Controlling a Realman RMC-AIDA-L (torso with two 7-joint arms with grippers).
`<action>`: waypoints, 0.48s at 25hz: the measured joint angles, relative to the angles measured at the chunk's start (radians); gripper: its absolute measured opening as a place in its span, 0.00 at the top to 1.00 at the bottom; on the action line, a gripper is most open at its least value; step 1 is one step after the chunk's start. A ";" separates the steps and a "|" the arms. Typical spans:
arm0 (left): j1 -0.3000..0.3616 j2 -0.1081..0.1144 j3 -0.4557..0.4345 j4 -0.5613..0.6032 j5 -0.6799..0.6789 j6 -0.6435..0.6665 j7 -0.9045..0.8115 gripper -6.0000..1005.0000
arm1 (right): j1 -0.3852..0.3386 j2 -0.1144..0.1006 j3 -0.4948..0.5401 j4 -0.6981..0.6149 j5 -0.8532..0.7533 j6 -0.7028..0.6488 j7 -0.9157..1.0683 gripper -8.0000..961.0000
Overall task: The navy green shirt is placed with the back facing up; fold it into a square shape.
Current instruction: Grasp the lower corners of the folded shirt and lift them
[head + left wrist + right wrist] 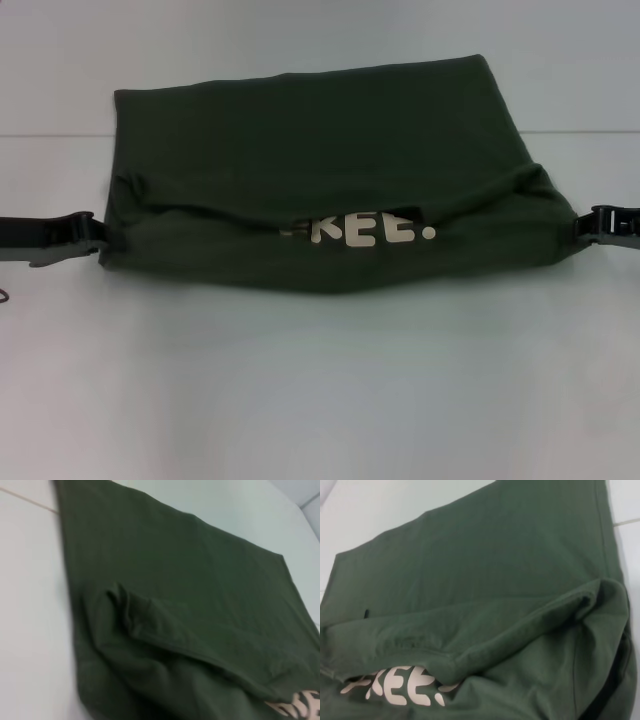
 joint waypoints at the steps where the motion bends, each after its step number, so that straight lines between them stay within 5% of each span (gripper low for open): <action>1: 0.003 0.000 0.000 0.000 0.000 -0.007 -0.001 0.99 | -0.005 0.000 0.000 0.000 0.011 -0.001 0.000 0.95; 12: 0.016 0.001 -0.006 0.000 0.013 -0.054 -0.009 0.99 | -0.032 -0.005 0.008 0.000 0.053 -0.025 -0.003 0.95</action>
